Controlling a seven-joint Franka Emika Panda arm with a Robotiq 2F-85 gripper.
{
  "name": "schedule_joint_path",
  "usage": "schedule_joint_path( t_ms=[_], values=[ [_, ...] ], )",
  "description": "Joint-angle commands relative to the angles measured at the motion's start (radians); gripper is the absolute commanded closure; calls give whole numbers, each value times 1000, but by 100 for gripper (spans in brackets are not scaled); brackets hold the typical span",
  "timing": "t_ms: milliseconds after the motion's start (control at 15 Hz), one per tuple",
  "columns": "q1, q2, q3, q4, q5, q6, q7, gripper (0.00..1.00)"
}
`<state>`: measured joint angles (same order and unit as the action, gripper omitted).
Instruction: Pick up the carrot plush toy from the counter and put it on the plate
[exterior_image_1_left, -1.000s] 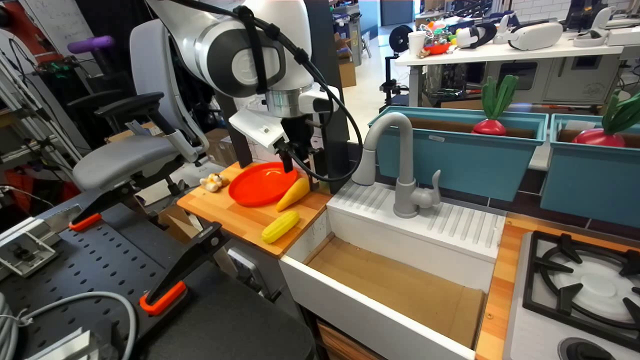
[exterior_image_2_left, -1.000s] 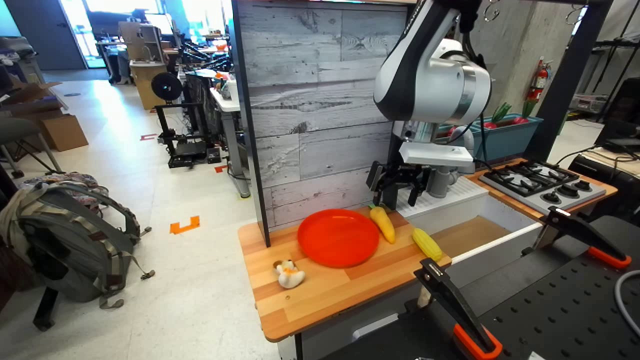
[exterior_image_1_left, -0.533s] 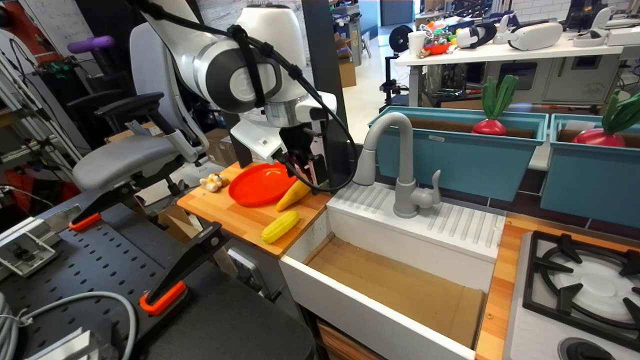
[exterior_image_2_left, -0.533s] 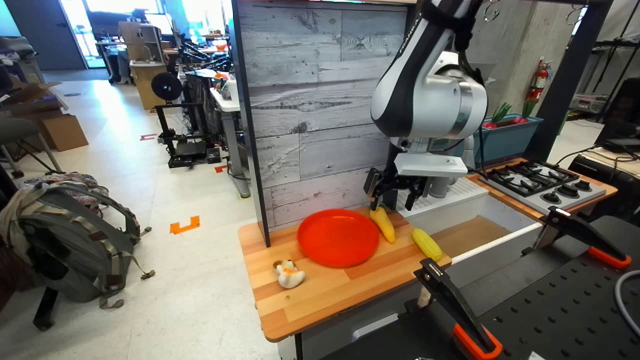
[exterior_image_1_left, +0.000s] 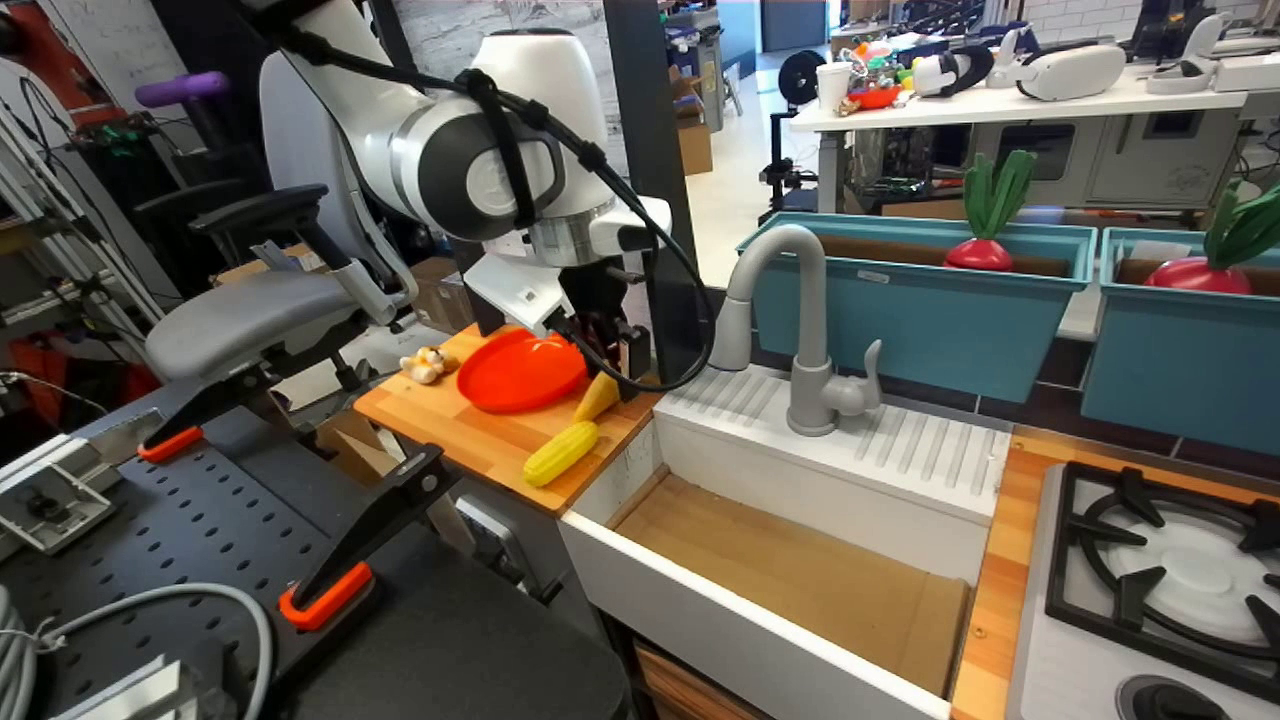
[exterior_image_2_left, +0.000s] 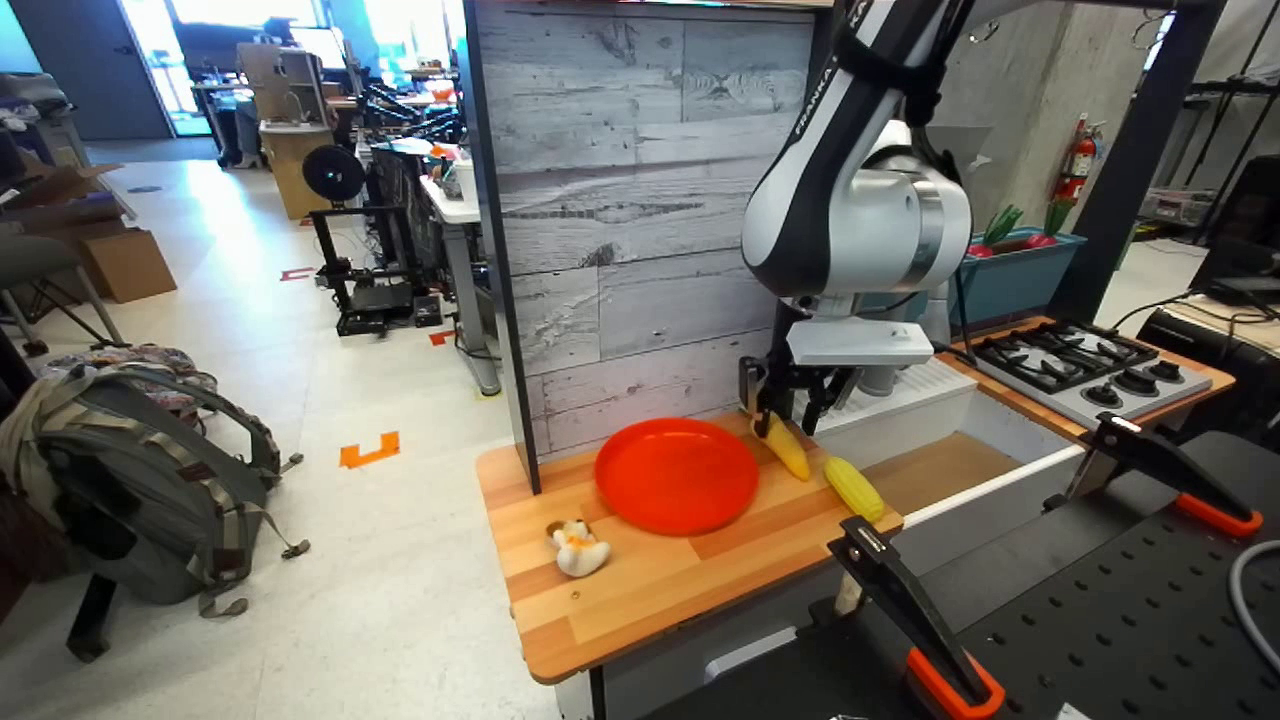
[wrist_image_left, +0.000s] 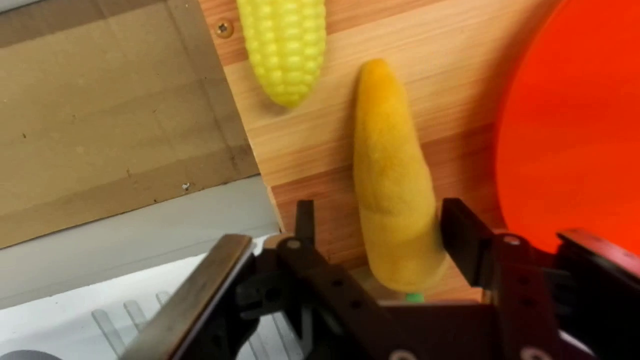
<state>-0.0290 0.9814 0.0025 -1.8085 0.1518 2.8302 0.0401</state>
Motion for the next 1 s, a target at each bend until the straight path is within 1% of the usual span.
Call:
schedule_joint_path(
  t_ms=[0,133,200,333,467,533,600,667,933],
  values=[
    [25,33,-35,44,-32,14,36,66],
    [24,39,-41,53,-35,12,39,80],
    [24,40,-44,56,-36,12,40,88],
    [20,36,-43,57,-35,6,37,99],
    [10,18,-29,45,-31,10,27,100],
    [5,7,-20,35,-28,13,21,97],
    [-5,-11,-7,21,-24,12,13,97],
    [-13,-28,4,8,-21,8,4,99],
    [-36,-105,41,-65,-17,13,-21,98]
  ],
)
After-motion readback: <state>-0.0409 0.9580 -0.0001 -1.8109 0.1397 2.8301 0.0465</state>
